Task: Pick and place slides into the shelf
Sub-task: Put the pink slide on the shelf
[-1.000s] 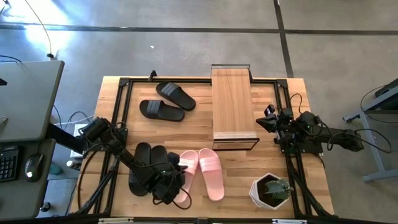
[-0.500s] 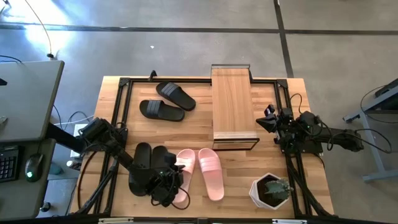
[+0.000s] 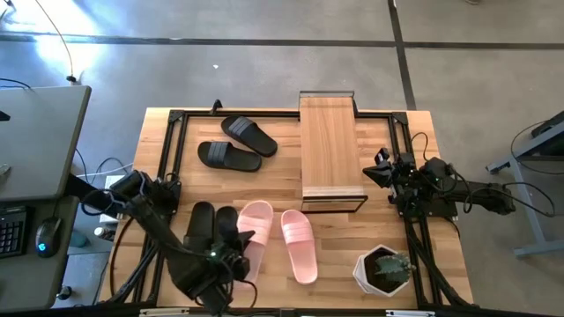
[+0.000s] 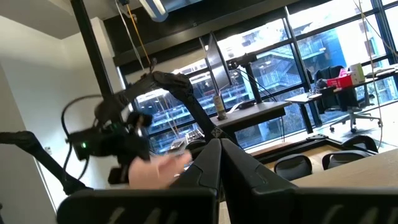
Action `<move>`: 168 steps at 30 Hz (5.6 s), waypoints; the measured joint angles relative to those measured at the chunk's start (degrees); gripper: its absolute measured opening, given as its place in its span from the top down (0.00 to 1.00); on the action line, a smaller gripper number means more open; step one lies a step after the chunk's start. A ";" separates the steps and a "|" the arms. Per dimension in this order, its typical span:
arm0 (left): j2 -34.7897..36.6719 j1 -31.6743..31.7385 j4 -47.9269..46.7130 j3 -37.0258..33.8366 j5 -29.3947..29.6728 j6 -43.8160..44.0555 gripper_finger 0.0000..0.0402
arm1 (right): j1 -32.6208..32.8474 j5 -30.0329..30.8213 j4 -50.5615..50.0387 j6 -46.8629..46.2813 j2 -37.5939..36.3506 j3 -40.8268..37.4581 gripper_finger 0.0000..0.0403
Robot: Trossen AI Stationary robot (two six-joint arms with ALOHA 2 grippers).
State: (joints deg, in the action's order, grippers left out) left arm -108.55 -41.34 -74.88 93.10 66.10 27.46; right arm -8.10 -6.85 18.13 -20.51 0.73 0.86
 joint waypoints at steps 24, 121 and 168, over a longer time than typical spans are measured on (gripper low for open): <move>18.31 18.30 32.05 14.07 -79.38 -53.72 1.00 | 0.00 -0.20 0.20 -0.88 -0.02 0.00 1.00; -12.59 70.83 55.83 14.08 -84.43 -100.66 0.79 | -0.02 7.73 -8.04 16.06 0.09 0.04 1.00; -7.13 61.95 -7.24 33.14 -86.99 -49.94 0.80 | -2.82 8.25 -16.90 12.79 0.10 5.95 1.00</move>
State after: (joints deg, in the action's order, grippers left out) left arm -115.68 20.61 -82.11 126.24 -20.89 -22.48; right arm -10.92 1.39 1.23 -7.72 0.83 6.82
